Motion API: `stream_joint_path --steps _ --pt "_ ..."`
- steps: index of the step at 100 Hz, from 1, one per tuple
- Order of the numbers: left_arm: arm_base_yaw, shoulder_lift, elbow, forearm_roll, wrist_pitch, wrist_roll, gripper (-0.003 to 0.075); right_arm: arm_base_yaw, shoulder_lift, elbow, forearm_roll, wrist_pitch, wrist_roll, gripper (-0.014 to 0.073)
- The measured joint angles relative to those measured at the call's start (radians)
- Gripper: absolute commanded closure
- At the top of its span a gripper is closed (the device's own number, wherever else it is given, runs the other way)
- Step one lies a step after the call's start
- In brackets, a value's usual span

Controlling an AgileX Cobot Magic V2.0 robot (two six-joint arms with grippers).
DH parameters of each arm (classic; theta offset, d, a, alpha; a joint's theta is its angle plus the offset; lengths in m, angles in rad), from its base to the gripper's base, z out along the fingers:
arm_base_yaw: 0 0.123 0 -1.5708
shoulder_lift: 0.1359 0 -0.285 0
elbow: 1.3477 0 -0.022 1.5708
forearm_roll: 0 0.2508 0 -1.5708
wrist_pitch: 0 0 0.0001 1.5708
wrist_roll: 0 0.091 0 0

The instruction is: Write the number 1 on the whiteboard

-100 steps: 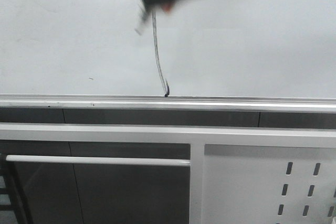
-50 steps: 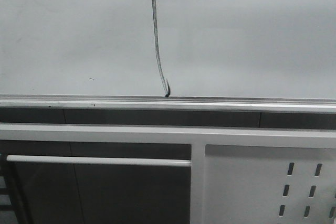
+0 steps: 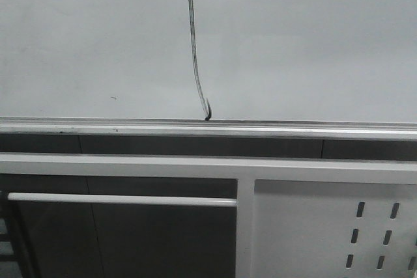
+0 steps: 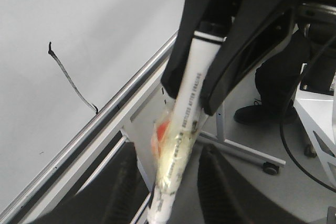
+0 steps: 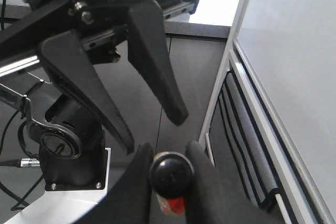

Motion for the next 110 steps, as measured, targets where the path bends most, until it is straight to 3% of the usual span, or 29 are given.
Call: stream_joint_path --steps 22,53,110 --pt "0.000 0.002 -0.002 0.068 0.063 0.002 0.0477 0.000 0.026 -0.045 0.000 0.031 0.000 0.0659" --pt "0.000 0.002 -0.002 0.161 0.050 -0.070 0.0477 0.000 0.026 -0.051 -0.008 0.058 -0.002 0.0659" --pt "0.000 0.031 -0.002 0.161 0.068 -0.092 0.0478 -0.002 0.026 -0.052 -0.025 0.072 -0.006 0.0660"
